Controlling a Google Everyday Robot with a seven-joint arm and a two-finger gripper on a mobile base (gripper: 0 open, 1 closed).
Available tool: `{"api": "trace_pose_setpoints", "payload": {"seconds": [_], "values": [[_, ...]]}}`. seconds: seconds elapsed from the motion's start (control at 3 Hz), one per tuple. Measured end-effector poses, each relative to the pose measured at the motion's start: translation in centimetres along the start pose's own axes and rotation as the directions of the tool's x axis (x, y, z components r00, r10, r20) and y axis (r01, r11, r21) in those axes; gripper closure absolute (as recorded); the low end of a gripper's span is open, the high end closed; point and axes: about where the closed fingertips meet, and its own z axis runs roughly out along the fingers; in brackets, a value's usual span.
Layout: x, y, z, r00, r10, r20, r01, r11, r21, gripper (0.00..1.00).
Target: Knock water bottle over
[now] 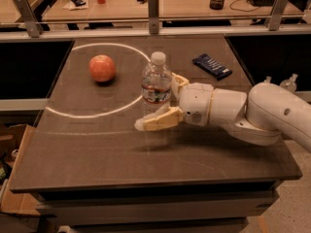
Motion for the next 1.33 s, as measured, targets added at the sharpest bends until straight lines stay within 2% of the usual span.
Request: {"api": "trace_pose_setpoints", "payload": {"seconds": [0.33,0.67,1.0,1.33], "values": [[-0.1,0.0,1.0,1.0,-0.007,0.017,0.007,0.9999,-0.01,0.18],[-0.5,0.1,1.4,1.0,-0.014,0.027,0.014,0.9998,-0.016,0.41],[-1.4,0.2,0.7,1.0,-0.021,0.007,0.021,0.9998,-0.001,0.64],[-4.0,-0.1,0.3,0.995,-0.1,-0.02,0.1,0.995,-0.003,0.88]]}}
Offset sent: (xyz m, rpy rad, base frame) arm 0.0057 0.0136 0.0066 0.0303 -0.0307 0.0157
